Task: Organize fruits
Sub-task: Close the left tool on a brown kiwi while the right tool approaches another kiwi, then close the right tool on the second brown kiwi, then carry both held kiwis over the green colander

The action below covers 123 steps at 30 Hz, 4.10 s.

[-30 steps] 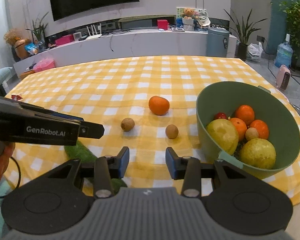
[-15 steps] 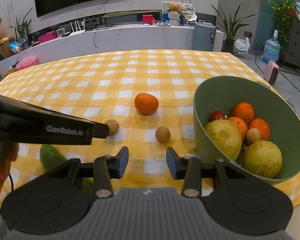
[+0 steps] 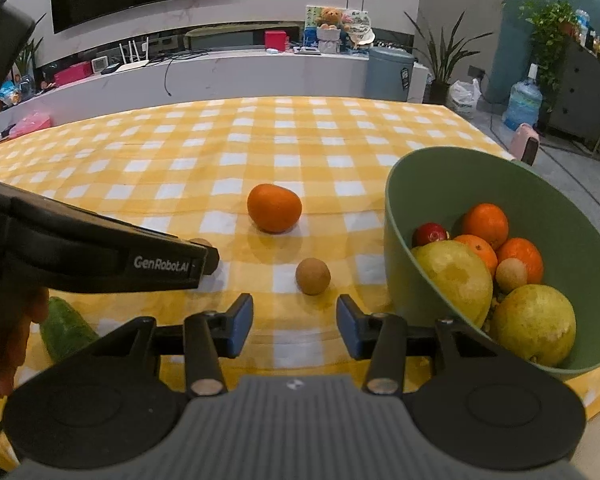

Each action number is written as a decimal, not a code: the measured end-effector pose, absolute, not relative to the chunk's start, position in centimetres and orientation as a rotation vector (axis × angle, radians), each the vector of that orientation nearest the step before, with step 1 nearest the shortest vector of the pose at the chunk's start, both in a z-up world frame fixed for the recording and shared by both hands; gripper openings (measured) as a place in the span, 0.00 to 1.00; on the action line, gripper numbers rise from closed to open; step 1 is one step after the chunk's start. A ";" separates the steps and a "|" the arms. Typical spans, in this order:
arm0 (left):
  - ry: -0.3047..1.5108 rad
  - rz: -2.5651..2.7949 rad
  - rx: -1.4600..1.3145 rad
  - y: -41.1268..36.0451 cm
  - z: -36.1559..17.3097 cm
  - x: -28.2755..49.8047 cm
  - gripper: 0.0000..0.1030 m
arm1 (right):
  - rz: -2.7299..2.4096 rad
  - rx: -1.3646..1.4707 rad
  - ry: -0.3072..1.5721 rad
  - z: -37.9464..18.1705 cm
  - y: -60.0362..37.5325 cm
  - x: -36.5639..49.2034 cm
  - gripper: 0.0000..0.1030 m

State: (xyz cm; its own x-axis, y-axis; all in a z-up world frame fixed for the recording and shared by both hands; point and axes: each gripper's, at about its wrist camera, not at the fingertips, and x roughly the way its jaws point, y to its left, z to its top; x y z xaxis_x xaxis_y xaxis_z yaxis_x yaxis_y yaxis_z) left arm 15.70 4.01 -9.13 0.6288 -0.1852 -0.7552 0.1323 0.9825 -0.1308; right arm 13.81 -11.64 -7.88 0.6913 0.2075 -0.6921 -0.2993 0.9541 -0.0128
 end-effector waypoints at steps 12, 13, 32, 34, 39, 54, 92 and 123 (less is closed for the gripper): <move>0.817 -0.186 -0.183 6.9 -8.4 15.1 0.23 | 0.199 -0.085 0.744 -8.7 -10.4 14.9 0.42; 0.814 -0.185 -0.192 7.2 -8.3 15.1 0.23 | 0.189 -0.074 0.750 -8.9 -10.3 15.1 0.42; 0.818 -0.194 -0.219 7.5 -8.3 15.1 0.23 | 0.135 -0.027 0.817 -10.2 -10.9 16.4 0.10; 0.818 -0.195 -0.220 7.5 -8.3 15.0 0.23 | 0.149 -0.042 0.814 -10.2 -10.6 16.3 0.04; 0.815 -0.195 -0.226 7.6 -8.3 14.9 0.23 | 0.193 -0.066 0.793 -9.9 -10.2 15.7 0.00; 0.824 -0.184 -0.240 7.8 -8.5 15.0 0.23 | 0.125 -0.050 0.732 -10.0 -9.7 16.1 0.36; 0.762 -0.273 -0.171 -0.1 -1.9 13.1 0.23 | 0.274 -0.078 0.558 -0.7 -20.2 11.6 0.19; 0.840 -0.362 -0.118 -8.3 -1.2 17.3 0.17 | 0.388 -0.092 0.670 -2.7 -29.5 14.4 0.19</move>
